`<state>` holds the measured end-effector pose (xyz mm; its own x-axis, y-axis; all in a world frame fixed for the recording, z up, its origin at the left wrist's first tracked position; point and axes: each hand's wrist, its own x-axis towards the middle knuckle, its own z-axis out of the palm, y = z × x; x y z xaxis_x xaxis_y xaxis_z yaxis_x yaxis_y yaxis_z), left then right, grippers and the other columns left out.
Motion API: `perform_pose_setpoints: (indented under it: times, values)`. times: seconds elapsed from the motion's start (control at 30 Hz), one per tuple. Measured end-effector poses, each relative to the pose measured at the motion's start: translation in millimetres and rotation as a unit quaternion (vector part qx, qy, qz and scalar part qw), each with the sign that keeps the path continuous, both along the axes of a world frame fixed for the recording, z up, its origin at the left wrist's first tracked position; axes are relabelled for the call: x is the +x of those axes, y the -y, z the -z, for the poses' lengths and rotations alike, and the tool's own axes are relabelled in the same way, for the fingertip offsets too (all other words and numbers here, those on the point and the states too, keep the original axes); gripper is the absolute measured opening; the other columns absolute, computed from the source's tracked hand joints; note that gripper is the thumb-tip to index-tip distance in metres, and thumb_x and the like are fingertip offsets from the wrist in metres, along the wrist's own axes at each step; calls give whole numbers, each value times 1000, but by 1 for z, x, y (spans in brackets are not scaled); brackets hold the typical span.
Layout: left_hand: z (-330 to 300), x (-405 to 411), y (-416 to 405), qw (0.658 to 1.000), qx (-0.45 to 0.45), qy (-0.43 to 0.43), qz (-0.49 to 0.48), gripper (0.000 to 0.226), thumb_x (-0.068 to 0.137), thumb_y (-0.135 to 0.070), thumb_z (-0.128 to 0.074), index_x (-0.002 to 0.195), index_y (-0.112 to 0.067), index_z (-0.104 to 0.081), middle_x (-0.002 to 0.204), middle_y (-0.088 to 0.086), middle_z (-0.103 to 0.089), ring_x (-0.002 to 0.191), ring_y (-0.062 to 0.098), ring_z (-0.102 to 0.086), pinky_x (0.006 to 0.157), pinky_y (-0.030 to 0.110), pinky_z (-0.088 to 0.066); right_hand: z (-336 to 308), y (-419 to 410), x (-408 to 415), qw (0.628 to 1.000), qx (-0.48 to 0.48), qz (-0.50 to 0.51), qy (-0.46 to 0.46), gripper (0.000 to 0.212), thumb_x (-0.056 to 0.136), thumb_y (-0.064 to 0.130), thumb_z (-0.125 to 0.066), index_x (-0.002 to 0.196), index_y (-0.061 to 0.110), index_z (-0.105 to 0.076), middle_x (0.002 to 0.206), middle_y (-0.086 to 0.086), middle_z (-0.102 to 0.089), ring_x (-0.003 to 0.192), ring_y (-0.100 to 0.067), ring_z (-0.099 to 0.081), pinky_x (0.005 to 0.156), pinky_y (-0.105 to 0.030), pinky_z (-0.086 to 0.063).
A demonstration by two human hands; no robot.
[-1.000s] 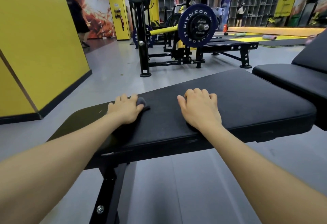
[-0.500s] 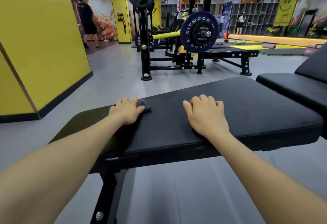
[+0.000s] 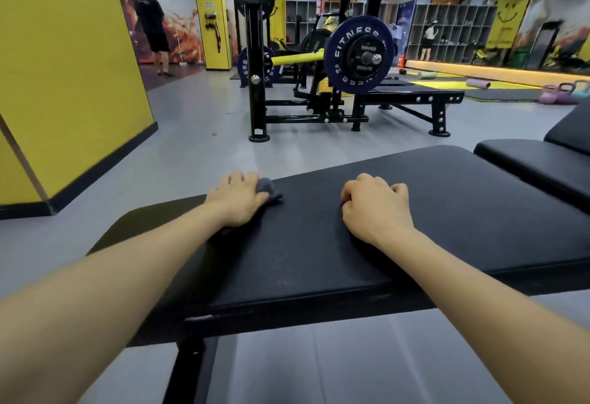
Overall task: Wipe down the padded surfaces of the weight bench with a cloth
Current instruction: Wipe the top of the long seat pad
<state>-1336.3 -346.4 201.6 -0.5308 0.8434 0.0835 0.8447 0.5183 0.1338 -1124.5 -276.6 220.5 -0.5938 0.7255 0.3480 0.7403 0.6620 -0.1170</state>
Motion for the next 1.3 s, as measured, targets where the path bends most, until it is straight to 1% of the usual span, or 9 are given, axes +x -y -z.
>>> perform_pose_setpoints:
  times: [0.13,0.3,0.4,0.47,0.57,0.67,0.97,1.13,1.3]
  values:
    - [-2,6,-4,999,-11,-11,-29,43,98,-45,-32,128,-15,-35,136,12,-34,125,32,-32,97,44,-33,-7,-7,-7,999,-26,10,19,28,87,11,-38,99,20,-61,106,2,-52,99,-19,-49,88,-35,-25]
    - [-15,63,-64,992,29,10,120,42,97,-44,-33,126,-14,-38,133,12,-36,124,30,-31,96,45,-32,-14,-5,-15,998,-36,43,35,27,89,16,-39,105,21,-60,108,1,-52,102,-19,-50,86,-35,-26]
    - [-16,56,-86,988,47,35,140,43,97,-45,-33,128,-16,-37,135,11,-35,125,30,-30,96,45,-32,-9,-2,-18,997,2,57,43,28,89,17,-40,108,22,-59,108,3,-53,102,-19,-51,88,-35,-27]
    - [-10,28,-82,990,44,29,129,45,97,-47,-33,130,-17,-35,135,11,-34,126,30,-30,96,44,-33,-6,-1,-19,996,23,63,50,27,88,16,-40,106,21,-58,107,3,-53,101,-19,-50,88,-34,-27]
    - [-1,-20,-58,998,13,24,53,46,96,-48,-33,131,-17,-34,136,13,-33,127,32,-29,99,44,-32,-5,0,-18,996,14,63,56,26,88,16,-39,105,20,-58,107,2,-53,101,-20,-50,88,-33,-26]
    - [0,-34,-52,1000,-10,10,15,45,96,-46,-31,131,-17,-34,137,13,-32,129,32,-28,100,45,-31,-7,0,-17,996,4,65,54,27,88,18,-40,106,20,-59,109,3,-53,101,-19,-50,89,-34,-25]
    - [-8,14,-101,994,40,28,97,44,97,-46,-30,131,-18,-35,140,11,-32,128,31,-29,98,45,-29,-11,6,-23,994,14,83,75,26,87,20,-40,104,20,-59,107,1,-53,98,-21,-51,87,-36,-26]
    - [3,-33,-48,997,12,29,75,47,96,-48,-30,135,-21,-32,140,11,-31,129,32,-30,101,44,-30,-11,21,-32,991,-12,95,89,25,88,20,-41,107,18,-57,107,0,-48,101,-21,-47,86,-35,-25]
    - [7,-57,10,1000,-23,9,1,48,97,-49,-27,134,-19,-30,139,11,-32,128,32,-31,99,43,-32,-4,51,-51,996,-58,61,22,29,88,20,-42,114,19,-56,119,-1,-47,110,-21,-44,92,-35,-28]
